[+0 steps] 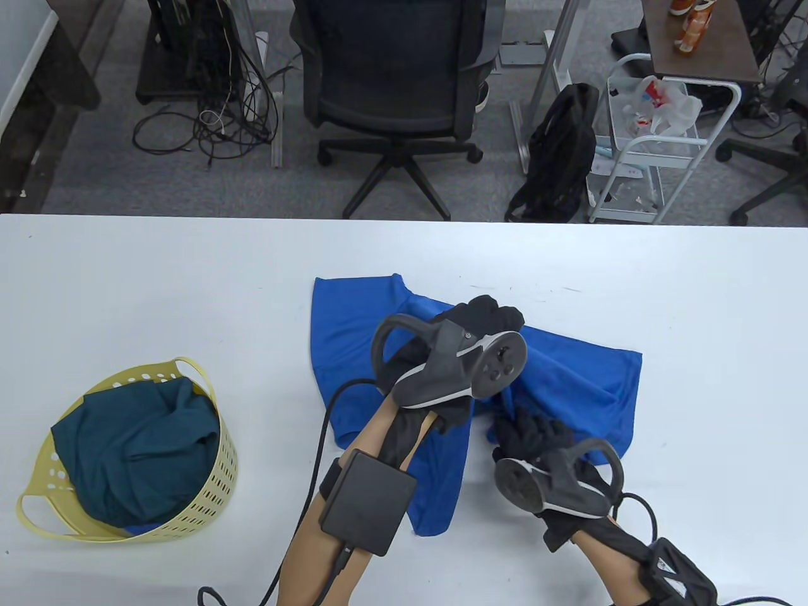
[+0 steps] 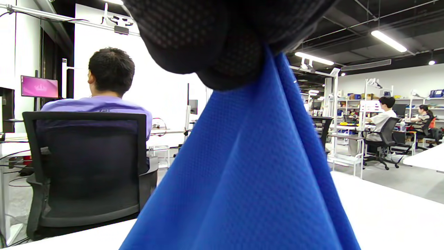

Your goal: Fold and stack clothes and towels from laundry basket

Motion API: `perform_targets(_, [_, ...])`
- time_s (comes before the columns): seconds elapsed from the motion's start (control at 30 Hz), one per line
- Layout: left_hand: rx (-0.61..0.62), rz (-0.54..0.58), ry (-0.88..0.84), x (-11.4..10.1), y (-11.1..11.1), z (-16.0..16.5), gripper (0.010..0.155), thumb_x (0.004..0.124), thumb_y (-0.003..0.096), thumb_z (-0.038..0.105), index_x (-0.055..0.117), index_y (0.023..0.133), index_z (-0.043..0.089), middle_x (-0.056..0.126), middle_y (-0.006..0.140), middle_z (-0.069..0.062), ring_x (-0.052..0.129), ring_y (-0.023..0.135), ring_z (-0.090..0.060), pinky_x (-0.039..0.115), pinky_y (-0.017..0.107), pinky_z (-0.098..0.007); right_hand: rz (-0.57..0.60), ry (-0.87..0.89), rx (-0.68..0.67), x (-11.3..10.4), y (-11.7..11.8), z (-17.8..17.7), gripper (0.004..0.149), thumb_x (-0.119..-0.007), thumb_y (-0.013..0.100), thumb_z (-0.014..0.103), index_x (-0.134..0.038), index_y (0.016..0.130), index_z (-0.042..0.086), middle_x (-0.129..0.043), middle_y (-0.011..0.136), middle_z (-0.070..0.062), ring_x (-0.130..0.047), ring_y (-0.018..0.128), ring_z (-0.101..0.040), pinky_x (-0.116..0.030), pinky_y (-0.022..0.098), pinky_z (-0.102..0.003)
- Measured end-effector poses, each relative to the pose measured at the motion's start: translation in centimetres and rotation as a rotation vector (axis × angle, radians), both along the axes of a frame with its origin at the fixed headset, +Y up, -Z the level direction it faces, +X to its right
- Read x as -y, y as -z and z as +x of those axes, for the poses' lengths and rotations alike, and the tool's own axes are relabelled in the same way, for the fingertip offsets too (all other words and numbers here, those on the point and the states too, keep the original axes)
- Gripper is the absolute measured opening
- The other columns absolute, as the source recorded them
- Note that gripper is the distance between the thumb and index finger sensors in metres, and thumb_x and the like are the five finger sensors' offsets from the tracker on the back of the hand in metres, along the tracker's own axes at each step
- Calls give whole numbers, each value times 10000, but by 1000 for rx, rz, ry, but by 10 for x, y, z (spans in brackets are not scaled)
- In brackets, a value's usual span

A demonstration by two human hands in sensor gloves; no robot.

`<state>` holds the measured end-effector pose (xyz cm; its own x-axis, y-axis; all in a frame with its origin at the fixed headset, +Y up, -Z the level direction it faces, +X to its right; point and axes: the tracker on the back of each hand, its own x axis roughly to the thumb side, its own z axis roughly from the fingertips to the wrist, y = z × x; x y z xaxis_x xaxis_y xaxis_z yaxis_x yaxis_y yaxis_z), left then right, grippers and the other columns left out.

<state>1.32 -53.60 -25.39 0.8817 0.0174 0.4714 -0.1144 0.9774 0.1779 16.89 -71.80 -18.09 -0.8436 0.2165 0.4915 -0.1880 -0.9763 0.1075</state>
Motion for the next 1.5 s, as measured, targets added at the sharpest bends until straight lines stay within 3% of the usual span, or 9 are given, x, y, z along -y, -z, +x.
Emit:
perform_targets(0.1, [-24, 7, 0, 1, 6, -4, 380, 838, 567, 348, 737, 925, 426, 909, 934, 20, 1038, 602, -51, 957, 449, -190, -116, 305, 33, 2, -2, 1, 595, -756, 562, 539, -825, 913, 63, -823, 962, -220, -899, 778, -378, -715, 630, -599])
perform_targets(0.23, [-24, -19, -17, 5, 10, -3, 381, 844, 565, 341, 750, 927, 417, 911, 931, 16, 1039, 591, -55, 956, 441, -192, 57, 187, 174, 13, -8, -28, 679, -762, 462, 703, -862, 825, 137, -906, 847, -151, -972, 650, -279, -800, 561, -533])
perform_targets(0.4, [-73, 26, 34, 6, 14, -19, 357, 844, 565, 312, 782, 894, 434, 897, 944, 50, 1029, 564, -68, 946, 421, -204, 143, 206, 184, 9, -13, -32, 373, -901, 500, 494, -868, 736, 207, -937, 753, -64, -984, 567, -200, -825, 528, -491])
perform_targets(0.73, [-58, -166, -112, 10, 27, -100, 316, 733, 617, 292, 806, 907, 395, 933, 895, 40, 998, 634, -55, 940, 504, -217, 113, 362, 168, -49, 1, 40, 371, -906, 474, 258, -823, 834, 234, -919, 777, -106, -973, 583, -208, -798, 563, -546])
perform_targets(0.9, [60, -279, -62, 19, 22, -125, 752, 936, 408, 537, 673, 1078, 321, 824, 1016, 13, 929, 789, -68, 891, 655, -245, 71, 446, 154, -82, 16, 62, 470, -891, 483, 201, -773, 936, 242, -893, 815, -126, -945, 616, -245, -760, 593, -595])
perform_targets(1.1, [53, -232, 28, 13, 6, -131, 513, 888, 492, 374, 762, 990, 369, 892, 890, 40, 954, 682, -72, 903, 564, -260, -82, 178, 124, -112, 28, 58, 758, -867, 513, 178, -510, 1160, 15, -858, 860, -155, -917, 648, -282, -750, 604, -604])
perform_targets(1.3, [-169, -386, 148, 19, 33, -145, 458, 832, 510, 425, 777, 964, 401, 898, 869, 43, 947, 617, -67, 887, 499, -273, -238, -85, 298, -118, 79, 39, 388, -823, 552, 237, -857, 927, 145, -854, 858, -143, -872, 680, -319, -684, 628, -665])
perform_targets(1.43, [-464, 22, -7, 4, 52, -147, 461, 820, 494, 405, 764, 952, 410, 885, 888, 57, 1026, 600, -44, 946, 451, -217, 87, -99, 505, -151, 111, 27, 412, -708, 570, 269, -725, 961, 141, -681, 1058, -151, -728, 948, -430, -570, 679, -732])
perform_targets(1.5, [-483, 386, -196, -38, 44, -152, 463, 802, 514, 395, 721, 970, 407, 840, 924, 61, 1018, 706, -56, 951, 532, -212, 510, 110, 571, -200, 101, 22, 404, -711, 563, 225, -721, 960, 150, -672, 1074, -157, -723, 956, -436, -564, 683, -735])
